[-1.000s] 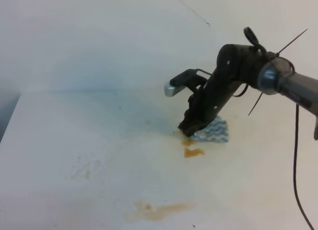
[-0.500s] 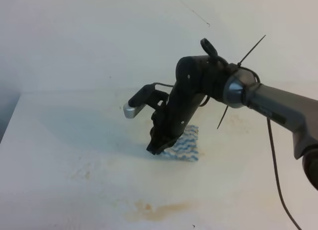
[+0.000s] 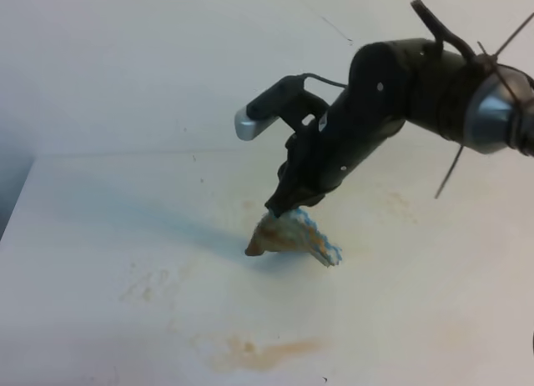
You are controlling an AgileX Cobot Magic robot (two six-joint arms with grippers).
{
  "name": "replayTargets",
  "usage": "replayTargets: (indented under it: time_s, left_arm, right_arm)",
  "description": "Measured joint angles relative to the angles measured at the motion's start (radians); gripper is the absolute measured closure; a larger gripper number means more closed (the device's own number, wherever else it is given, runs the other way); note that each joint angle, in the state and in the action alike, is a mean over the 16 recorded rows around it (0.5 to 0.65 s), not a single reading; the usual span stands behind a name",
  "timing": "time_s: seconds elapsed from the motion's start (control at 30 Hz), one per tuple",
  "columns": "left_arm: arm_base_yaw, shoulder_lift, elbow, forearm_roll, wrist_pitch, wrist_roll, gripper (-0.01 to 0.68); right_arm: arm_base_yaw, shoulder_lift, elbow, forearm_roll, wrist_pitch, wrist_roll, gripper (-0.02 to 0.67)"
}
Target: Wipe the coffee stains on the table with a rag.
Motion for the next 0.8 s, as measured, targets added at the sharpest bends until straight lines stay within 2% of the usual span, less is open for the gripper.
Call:
replayTargets:
  time_s: [0.17, 0.4, 0.63, 0.8]
  left_arm:
    - [0.0, 0.0, 0.0, 0.0, 0.0, 0.0, 0.673]
    - [0.0, 0.0, 0.0, 0.0, 0.0, 0.0, 0.673]
    - [0.0, -0.002, 0.002, 0.0, -0.001, 0.0, 0.673]
    - [0.0, -0.002, 0.002, 0.0, -0.001, 0.0, 0.673]
  right_arm:
    - [0.011, -0.095, 0.207, 0.121, -0.099, -0.089, 0.632]
    - [0.079, -0.156, 0.417, 0.386, -0.173, -0.314, 0.632]
    - [0.187, -0.149, 0.478, 0.657, -0.193, -0.524, 0.632]
    - [0.238, -0.147, 0.465, 0.795, -0.24, -0.624, 0.632]
